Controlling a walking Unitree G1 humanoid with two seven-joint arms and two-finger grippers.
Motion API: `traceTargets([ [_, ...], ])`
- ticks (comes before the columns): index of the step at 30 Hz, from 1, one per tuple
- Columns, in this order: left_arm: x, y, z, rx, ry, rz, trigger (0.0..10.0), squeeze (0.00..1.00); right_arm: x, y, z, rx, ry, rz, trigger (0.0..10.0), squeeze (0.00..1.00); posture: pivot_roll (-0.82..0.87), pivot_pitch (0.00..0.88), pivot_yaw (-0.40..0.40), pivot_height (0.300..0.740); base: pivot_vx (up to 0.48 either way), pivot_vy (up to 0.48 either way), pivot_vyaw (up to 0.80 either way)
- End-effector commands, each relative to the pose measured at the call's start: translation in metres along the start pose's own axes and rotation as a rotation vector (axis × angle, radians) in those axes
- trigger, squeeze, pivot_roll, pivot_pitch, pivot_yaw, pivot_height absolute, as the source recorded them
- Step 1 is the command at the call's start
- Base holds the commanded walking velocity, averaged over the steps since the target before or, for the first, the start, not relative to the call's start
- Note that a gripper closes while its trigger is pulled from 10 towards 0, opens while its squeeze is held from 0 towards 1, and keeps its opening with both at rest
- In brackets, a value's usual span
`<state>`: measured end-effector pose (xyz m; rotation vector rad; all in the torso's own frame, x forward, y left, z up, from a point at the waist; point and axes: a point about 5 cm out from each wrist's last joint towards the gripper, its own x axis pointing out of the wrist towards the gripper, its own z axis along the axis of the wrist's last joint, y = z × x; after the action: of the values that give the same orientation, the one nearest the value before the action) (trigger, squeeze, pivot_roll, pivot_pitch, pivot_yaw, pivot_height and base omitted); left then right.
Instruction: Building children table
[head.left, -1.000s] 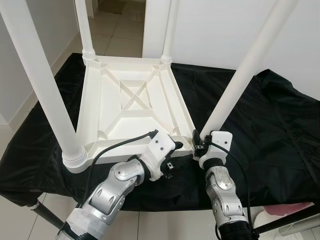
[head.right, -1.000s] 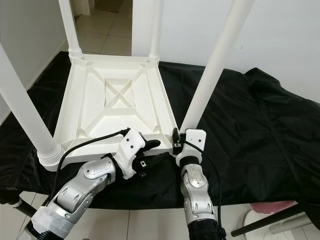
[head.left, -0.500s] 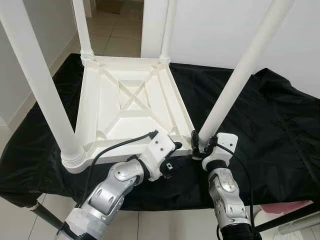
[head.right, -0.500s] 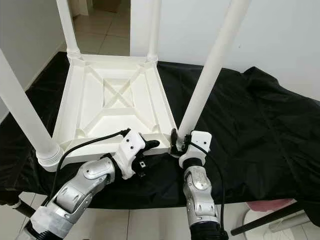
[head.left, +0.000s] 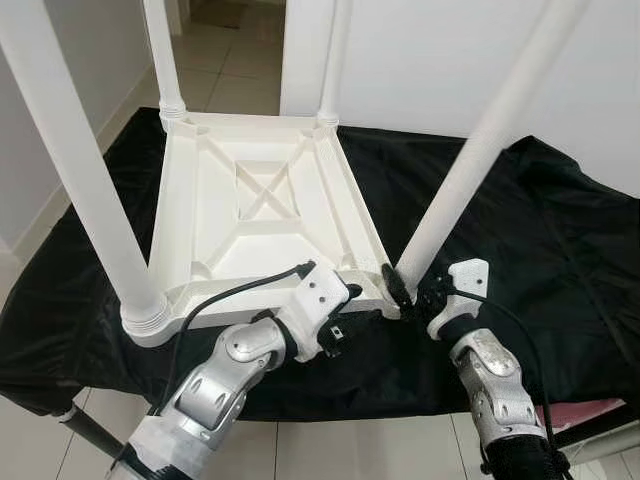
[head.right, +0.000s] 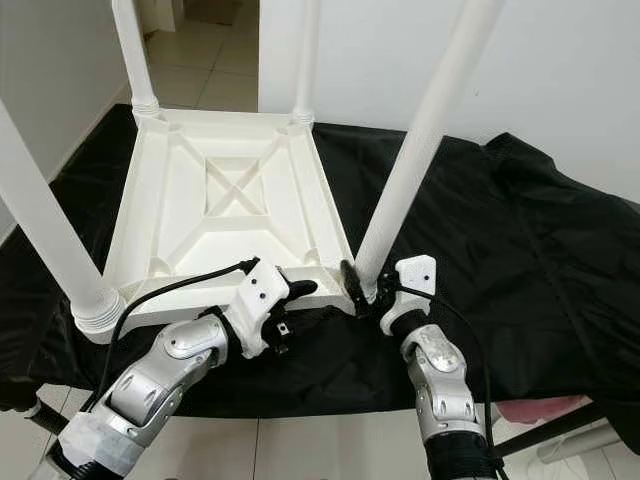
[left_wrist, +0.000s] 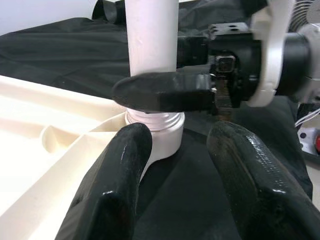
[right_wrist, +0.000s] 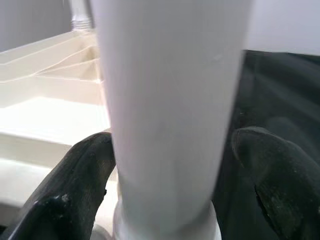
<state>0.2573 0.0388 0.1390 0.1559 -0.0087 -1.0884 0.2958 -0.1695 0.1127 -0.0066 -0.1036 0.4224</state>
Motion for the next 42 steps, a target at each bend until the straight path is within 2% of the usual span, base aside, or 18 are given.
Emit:
traceTargets([
  [1,0.002,-0.002,-0.001,0.011,0.006,-0.044,10.0,0.00,0.000,-0.003,-0.001,-0.003,0.011,0.018,10.0,0.00,-0.01,0.000,-0.106,0.740,0.000,0.000,0.00],
  [3,0.001,-0.002,-0.001,0.013,0.007,-0.041,10.0,0.00,0.004,-0.003,-0.002,-0.001,0.039,0.089,9.1,0.00,0.01,0.000,-0.106,0.740,0.000,0.000,0.00],
  [4,0.001,-0.002,0.000,0.014,0.007,-0.040,10.0,0.00,0.007,-0.001,-0.003,-0.004,0.052,0.129,10.0,0.00,0.01,0.000,-0.102,0.740,0.000,0.000,0.00],
  [8,0.001,-0.001,0.000,0.016,0.008,-0.037,10.0,0.00,0.011,0.001,-0.004,-0.008,0.070,0.182,9.9,0.00,0.01,0.000,-0.099,0.740,0.000,0.000,0.00],
  [10,0.001,0.001,0.001,0.021,0.007,-0.033,10.0,0.00,0.014,0.000,-0.006,-0.012,0.088,0.212,5.5,0.00,0.01,0.000,-0.097,0.740,0.000,0.000,0.00],
  [11,0.001,0.001,0.001,0.021,0.007,-0.033,10.0,0.00,0.014,0.000,-0.006,-0.012,0.088,0.212,5.5,0.00,0.01,0.000,-0.097,0.740,0.000,0.000,0.00],
  [12,0.001,0.001,0.002,0.021,0.007,-0.031,10.0,0.00,0.015,-0.001,-0.007,-0.017,0.093,0.225,4.3,0.00,0.01,0.000,-0.097,0.740,0.000,0.000,0.00],
  [13,0.000,0.002,0.002,0.022,0.006,-0.028,10.0,0.00,0.015,-0.003,-0.009,-0.021,0.101,0.226,0.0,0.00,0.02,0.000,-0.098,0.740,0.000,0.000,0.00],
  [25,-0.002,0.001,0.001,0.019,0.010,-0.024,10.0,0.00,0.008,-0.013,-0.018,-0.027,0.135,0.203,0.0,0.00,0.02,0.000,-0.088,0.740,0.000,0.000,0.00],
  [26,-0.002,0.001,0.001,0.019,0.011,-0.025,10.0,0.00,0.008,-0.013,-0.018,-0.028,0.138,0.198,10.0,0.00,0.02,0.000,-0.088,0.740,0.000,0.000,0.00],
  [32,-0.002,0.002,0.001,0.020,0.013,-0.029,10.0,0.00,0.011,-0.016,-0.021,-0.031,0.161,0.121,10.0,0.00,0.01,0.000,-0.085,0.740,0.000,0.000,0.00],
  [36,-0.001,0.001,0.000,0.023,0.016,-0.028,10.0,0.00,0.011,-0.013,-0.024,-0.002,0.169,0.067,10.0,0.00,0.01,0.000,-0.087,0.740,0.000,0.000,0.00],
  [38,-0.001,0.001,0.000,0.022,0.015,-0.028,10.0,0.00,0.010,-0.010,-0.027,-0.006,0.186,-0.004,10.0,0.00,0.01,0.000,-0.088,0.740,0.000,0.000,0.00],
  [42,-0.001,0.001,0.000,0.021,0.014,-0.028,10.0,0.00,0.010,-0.009,-0.028,-0.007,0.194,-0.032,10.0,0.00,0.01,0.000,-0.088,0.740,0.000,0.000,0.00],
])
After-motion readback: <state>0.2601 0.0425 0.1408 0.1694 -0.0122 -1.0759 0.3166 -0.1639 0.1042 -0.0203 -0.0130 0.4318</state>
